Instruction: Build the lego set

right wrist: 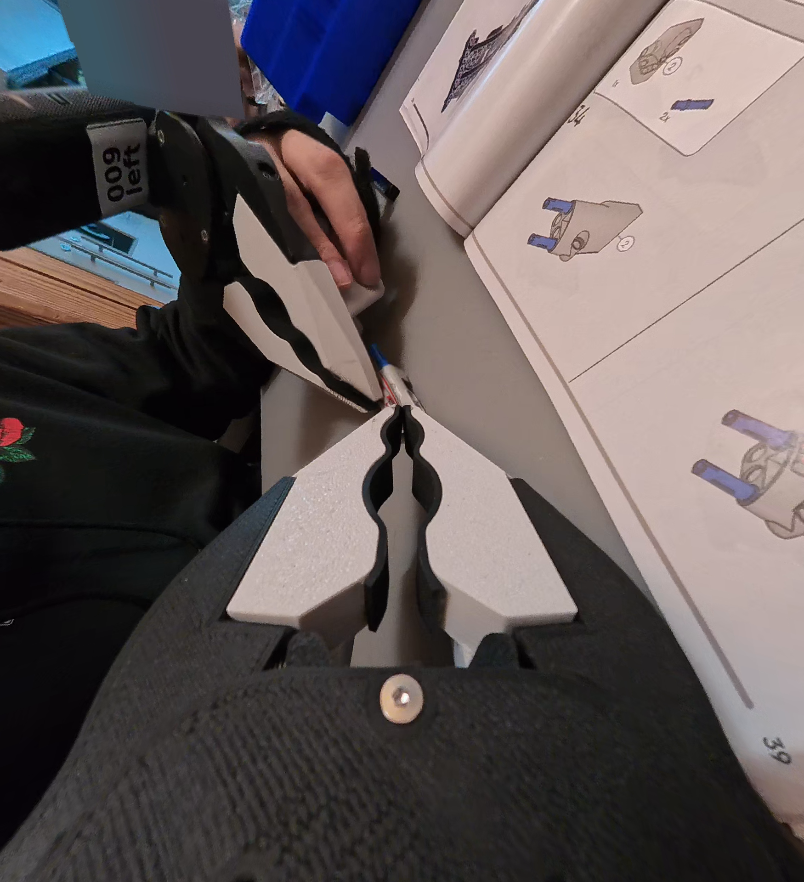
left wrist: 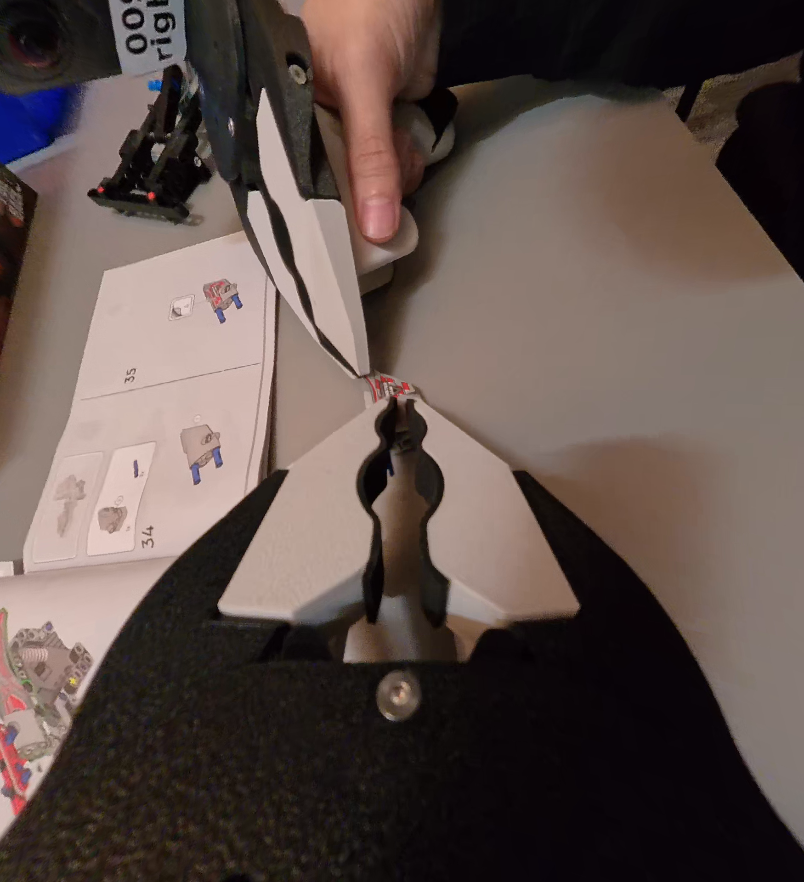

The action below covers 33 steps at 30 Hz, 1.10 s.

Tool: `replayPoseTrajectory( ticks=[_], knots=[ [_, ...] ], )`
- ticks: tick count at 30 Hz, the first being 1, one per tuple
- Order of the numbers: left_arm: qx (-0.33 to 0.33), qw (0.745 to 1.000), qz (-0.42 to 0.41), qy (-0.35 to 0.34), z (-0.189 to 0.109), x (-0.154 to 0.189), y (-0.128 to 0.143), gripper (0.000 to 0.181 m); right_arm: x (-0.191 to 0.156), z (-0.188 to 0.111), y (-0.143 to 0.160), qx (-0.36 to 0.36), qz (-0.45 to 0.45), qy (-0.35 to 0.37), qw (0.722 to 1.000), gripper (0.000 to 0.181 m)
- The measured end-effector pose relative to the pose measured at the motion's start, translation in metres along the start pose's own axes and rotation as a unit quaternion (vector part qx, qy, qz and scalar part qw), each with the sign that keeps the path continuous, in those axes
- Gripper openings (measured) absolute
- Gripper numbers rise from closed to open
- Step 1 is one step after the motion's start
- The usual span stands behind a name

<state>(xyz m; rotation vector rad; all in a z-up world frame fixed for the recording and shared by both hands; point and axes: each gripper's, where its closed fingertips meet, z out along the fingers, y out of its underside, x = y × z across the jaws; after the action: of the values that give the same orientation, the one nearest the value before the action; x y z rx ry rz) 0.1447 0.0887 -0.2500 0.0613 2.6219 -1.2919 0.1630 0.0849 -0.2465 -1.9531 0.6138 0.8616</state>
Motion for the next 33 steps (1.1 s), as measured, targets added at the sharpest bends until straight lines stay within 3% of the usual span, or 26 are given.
replayPoseTrajectory(
  ticks=[5, 10, 14, 17, 20, 23, 33],
  knots=[
    [0.003, 1.000, 0.004, 0.004, 0.003, 0.002, -0.008, 0.005, 0.000, 0.000, 0.000, 0.000, 0.000, 0.000, 1.000, 0.000],
    [-0.056, 0.998, 0.029, 0.022, 0.012, 0.012, 0.004, 0.004, 0.000, 0.000, 0.000, 0.000, 0.000, 0.001, 1.000, 0.000],
    [-0.059, 0.997, 0.034, 0.023, 0.011, 0.014, 0.003, 0.000, 0.000, 0.000, 0.000, 0.000, 0.000, 0.001, 1.000, 0.000],
    [-0.026, 0.999, 0.013, 0.021, 0.005, 0.011, -0.006, 0.011, 0.000, 0.000, 0.000, 0.000, 0.000, 0.000, 1.000, 0.000],
    [0.020, 0.999, -0.013, -0.022, -0.002, -0.006, -0.019, 0.007, 0.000, 0.000, 0.000, 0.000, 0.000, 0.000, 1.000, 0.000],
    [0.001, 0.998, -0.039, -0.054, -0.002, -0.020, -0.011, 0.009, 0.000, 0.000, 0.000, 0.000, 0.000, 0.000, 1.000, 0.000],
    [-0.035, 0.997, -0.044, -0.045, 0.011, -0.013, 0.002, 0.015, 0.000, 0.000, 0.000, 0.000, 0.001, 0.000, 1.000, 0.000]
  ],
)
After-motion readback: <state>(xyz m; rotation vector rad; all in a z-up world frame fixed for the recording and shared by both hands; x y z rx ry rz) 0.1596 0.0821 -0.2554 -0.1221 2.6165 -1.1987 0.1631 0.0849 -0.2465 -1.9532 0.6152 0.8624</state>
